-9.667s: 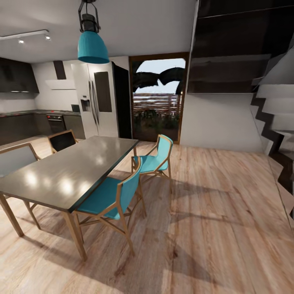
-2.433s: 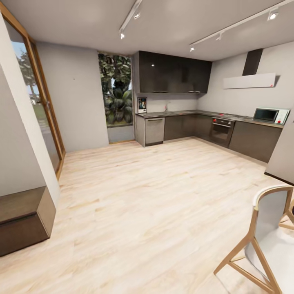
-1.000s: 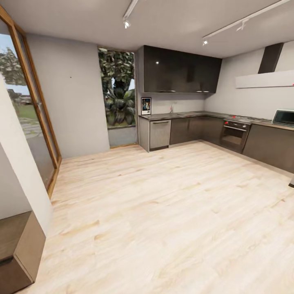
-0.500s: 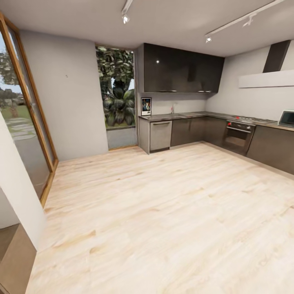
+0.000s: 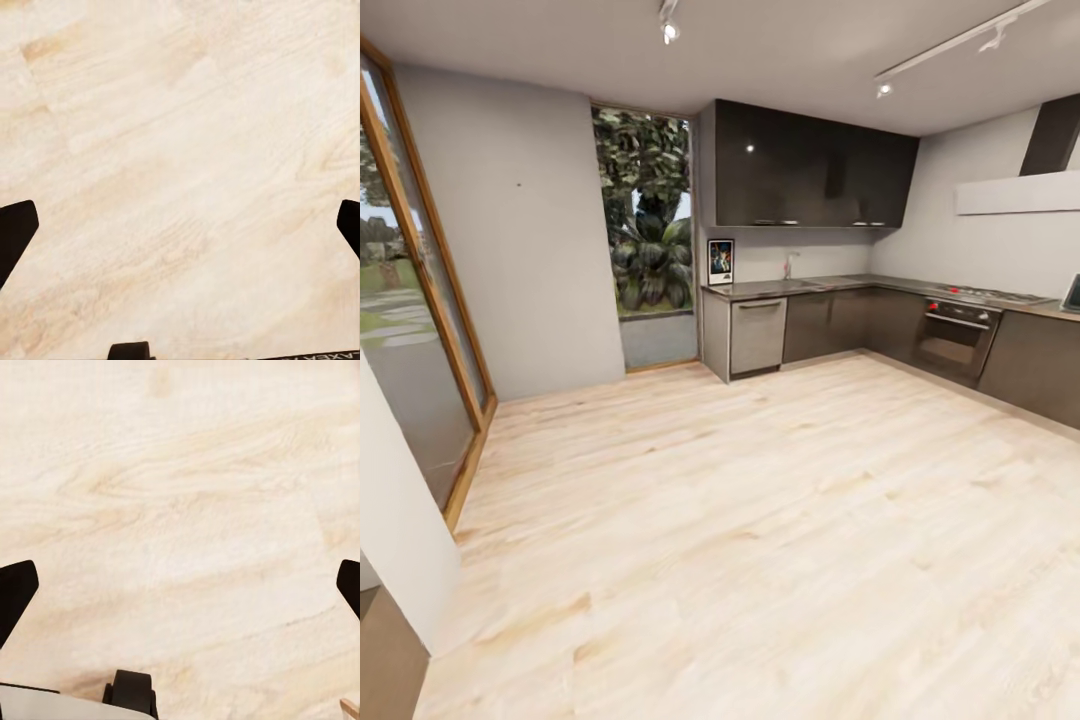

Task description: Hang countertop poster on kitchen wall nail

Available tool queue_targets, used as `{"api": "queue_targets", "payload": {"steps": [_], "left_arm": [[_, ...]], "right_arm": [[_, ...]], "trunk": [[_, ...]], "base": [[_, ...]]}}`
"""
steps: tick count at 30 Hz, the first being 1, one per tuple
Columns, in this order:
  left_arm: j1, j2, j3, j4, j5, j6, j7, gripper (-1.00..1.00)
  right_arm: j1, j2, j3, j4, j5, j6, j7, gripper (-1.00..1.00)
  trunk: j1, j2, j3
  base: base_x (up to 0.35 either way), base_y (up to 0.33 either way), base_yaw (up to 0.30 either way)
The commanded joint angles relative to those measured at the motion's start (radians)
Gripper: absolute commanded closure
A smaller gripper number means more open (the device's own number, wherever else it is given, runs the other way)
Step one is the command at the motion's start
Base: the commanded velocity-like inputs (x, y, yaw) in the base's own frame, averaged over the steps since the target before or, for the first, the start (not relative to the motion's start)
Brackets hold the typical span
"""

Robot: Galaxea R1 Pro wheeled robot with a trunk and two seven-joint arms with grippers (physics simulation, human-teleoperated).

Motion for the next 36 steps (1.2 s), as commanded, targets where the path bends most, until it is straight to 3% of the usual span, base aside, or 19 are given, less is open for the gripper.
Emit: {"api": "queue_targets", "payload": {"steps": [1,36], "left_arm": [[0.0,0.0,0.002,-0.001,-0.008,-0.001,0.0,-1.0],[0.0,0.0,0.002,-0.001,-0.008,-0.002,0.0,-1.0]], "right_arm": [[-0.001,0.0,0.003,0.001,0.007,-0.002,-0.008,-1.0],[-0.001,0.0,0.004,0.001,0.007,-0.002,-0.008,-1.0]], "trunk": [[0.001,0.0,-0.001],[0.001,0.0,-0.001]], "base": [[0.336,0.096,0.0],[0.336,0.097,0.0]]}}
